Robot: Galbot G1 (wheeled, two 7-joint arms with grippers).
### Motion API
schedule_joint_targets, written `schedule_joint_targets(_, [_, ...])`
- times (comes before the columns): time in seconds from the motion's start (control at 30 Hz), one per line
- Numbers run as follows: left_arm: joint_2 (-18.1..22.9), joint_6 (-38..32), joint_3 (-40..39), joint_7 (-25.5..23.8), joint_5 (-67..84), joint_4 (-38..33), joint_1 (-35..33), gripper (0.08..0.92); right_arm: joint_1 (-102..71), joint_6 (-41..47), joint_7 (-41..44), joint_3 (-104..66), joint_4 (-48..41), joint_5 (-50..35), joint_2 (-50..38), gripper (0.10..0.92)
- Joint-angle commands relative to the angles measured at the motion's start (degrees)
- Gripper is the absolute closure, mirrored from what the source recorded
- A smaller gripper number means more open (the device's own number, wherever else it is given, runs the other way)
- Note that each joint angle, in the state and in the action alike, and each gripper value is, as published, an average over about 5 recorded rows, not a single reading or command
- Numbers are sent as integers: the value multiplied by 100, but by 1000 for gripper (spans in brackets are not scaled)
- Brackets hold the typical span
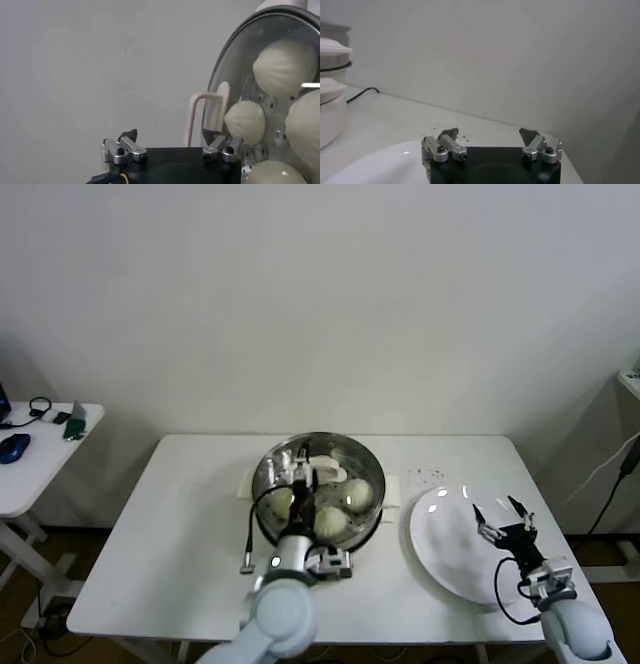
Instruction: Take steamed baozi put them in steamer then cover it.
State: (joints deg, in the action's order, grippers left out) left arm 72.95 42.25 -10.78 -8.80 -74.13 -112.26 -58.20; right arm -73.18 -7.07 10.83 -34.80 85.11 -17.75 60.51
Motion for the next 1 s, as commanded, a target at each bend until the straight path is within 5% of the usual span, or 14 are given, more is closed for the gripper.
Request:
schedule_joint_targets(0.03, [-285,-234,382,577,902,-731,-668,179,29,18,7,27,4,2,-3,203])
schedule_joint_targets(0.27, [-551,-915,1087,1371,1907,-1238,-1473,177,45,26,28,57,17,25,-15,203])
schedule_joint_targets(0.53, [-511,-2335,2657,2985,4027,-1502,-2578,177,14,6,99,77,60,74,0,203])
schedule_joint_targets(0.77, [12,-4014,4125,2835,6023,-1383,-3326,177,-91,-61,166,54,129,11,26,203])
schedule_joint_targets(1.0, [566,-4880,5176,2277,7662,-672,-3628,177,-274,-163,207,-20,264,-8,76,203])
